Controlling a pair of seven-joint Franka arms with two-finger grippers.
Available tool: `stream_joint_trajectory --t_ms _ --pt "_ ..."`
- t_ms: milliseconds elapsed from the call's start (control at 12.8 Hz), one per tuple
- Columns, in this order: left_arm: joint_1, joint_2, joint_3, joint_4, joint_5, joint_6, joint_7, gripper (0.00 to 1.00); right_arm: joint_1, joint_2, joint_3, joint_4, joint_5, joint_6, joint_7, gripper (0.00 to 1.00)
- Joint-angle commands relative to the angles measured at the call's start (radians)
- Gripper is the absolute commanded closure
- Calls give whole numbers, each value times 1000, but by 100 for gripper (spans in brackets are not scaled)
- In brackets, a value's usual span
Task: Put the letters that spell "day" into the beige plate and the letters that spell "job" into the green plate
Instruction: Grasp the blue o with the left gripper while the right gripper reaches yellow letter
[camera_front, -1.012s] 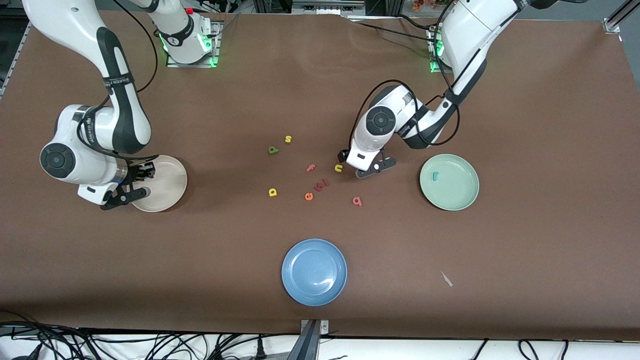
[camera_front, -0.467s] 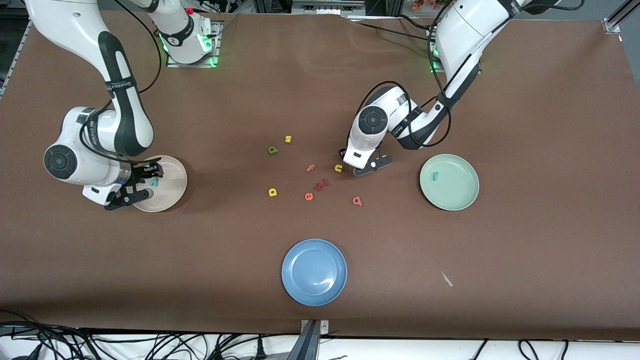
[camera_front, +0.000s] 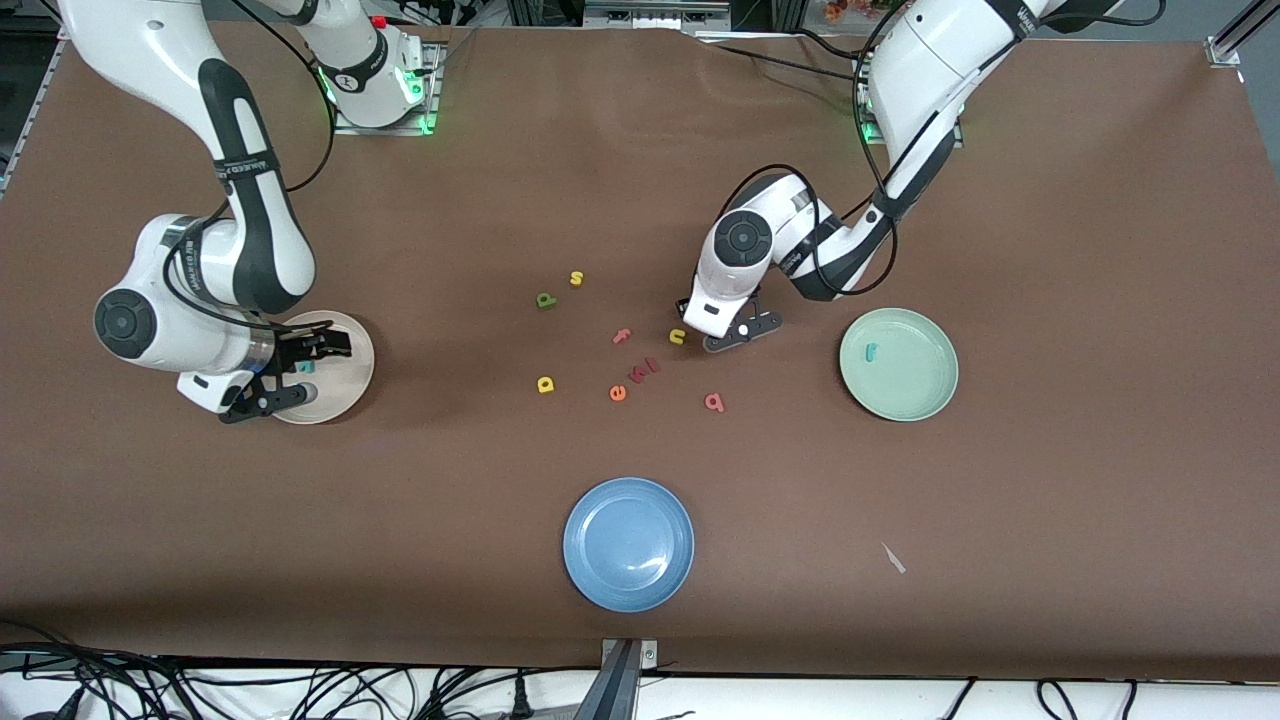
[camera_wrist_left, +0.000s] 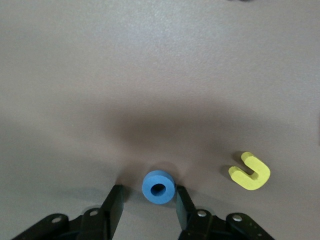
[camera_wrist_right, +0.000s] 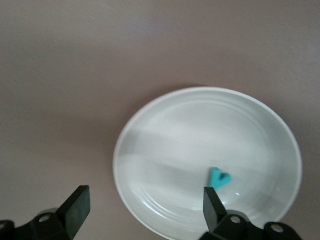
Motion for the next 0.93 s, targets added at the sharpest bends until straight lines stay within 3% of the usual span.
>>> stream_joint_trajectory --t_ms 0,389,623,856 --pt "-3 22 3 15 53 18 -28 100 3 -13 47 29 16 -16 95 0" --pt "6 11 1 15 51 13 -29 100 8 -8 145 60 14 -7 221 0" --pt "29 -33 0 15 50 -22 -25 100 53 10 157 98 13 15 261 0" --pt "71 -93 0 15 50 -118 55 100 147 88 157 155 13 90 347 0"
